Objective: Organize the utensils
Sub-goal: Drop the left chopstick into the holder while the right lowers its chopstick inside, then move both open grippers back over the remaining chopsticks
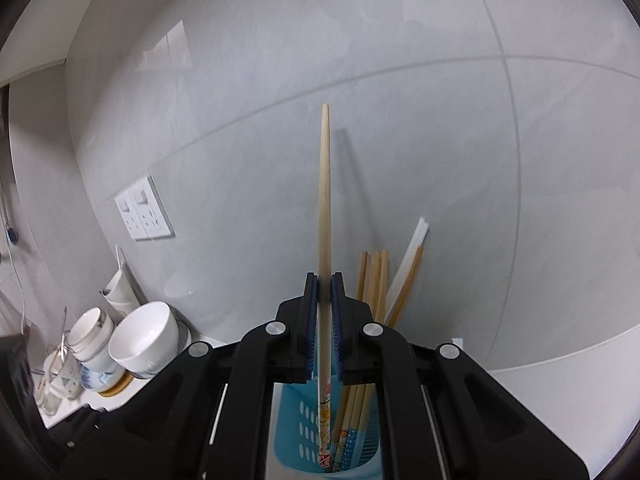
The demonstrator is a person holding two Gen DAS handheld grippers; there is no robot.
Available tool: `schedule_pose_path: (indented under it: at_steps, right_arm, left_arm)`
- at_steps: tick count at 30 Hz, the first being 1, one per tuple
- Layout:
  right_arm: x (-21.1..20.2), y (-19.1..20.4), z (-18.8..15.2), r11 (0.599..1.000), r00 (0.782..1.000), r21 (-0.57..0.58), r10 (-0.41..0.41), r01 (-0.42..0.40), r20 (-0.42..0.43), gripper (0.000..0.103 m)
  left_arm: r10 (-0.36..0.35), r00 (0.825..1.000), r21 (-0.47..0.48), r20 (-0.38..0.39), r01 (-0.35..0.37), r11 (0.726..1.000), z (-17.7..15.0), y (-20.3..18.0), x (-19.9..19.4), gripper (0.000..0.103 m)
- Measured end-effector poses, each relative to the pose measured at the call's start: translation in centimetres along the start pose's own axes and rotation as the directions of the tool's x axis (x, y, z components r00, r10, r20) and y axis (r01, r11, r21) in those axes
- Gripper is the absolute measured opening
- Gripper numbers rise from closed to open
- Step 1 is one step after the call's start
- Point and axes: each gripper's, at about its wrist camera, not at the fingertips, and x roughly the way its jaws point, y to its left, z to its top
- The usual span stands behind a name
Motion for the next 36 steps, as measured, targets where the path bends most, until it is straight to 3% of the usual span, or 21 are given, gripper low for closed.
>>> schedule_pose_path:
  at_steps: [8,13,14,17,19,21,24,30,36]
  right_arm:
    - [1.3,-0.6,-2.0,0.999,0.998,-0.008,-0.031,0.031,-0.052,0.006]
    - [0.9,-0.7,-2.7,0.999,0.991,0.002,-0.039,0.04,-0.129,0.009]
    - [0.6,-0.7,-2.7,0.999,0.989,-0.001,-0.043,0.044,-0.145,0.012]
    - [-1.0,-1.4,-2.5,0.997,0.985,0.01,-0.069,0.072,-0.161,0.041]
    - [-2.3,-1.9,-2.4,0.996,0.982,0.002,-0.093,0.094,-0.162,0.051]
    - [-3.2,-2.5,-2.7,0.991,0.97,0.013,-0.125,0.131,-0.21,0.069]
    - [-4.9,-3.6,-3.2,0.985,0.949,0.044,-0.148,0.166,-0.277,0.081]
    - [-8.6,-5.3,-4.9,0.97,0.925,0.012,-0.227,0.242,-0.305,0.094]
    - [-11.6,-7.7,-7.2,0.954,0.89,0.001,-0.28,0.3,-0.361,0.095]
  left_arm:
    - [0.013,0.999,-0.004,-0.035,-0.013,1.0,-0.1,0.3,0.8,0.097]
    - [0.011,0.998,-0.009,-0.058,-0.011,1.0,-0.3,0.3,1.2,0.097]
    - [0.013,0.998,-0.009,-0.059,-0.013,1.0,-0.4,0.3,1.2,0.097]
    - [-0.002,0.997,-0.019,-0.074,0.0,1.0,-0.4,0.1,1.2,0.097]
    - [-0.014,0.997,-0.004,-0.073,0.014,1.0,-0.6,-0.3,0.8,0.097]
    - [-0.015,0.997,0.011,-0.081,0.016,1.0,-0.9,-0.9,0.6,0.097]
    - [-0.02,0.992,0.012,-0.123,0.021,1.0,-1.3,-1.5,0.8,0.097]
    - [-0.016,0.986,0.027,-0.167,0.021,0.999,-2.5,-2.6,-0.1,0.097]
    - [-0.02,0.977,0.05,-0.214,0.032,0.998,-4.7,-3.8,-1.3,0.097]
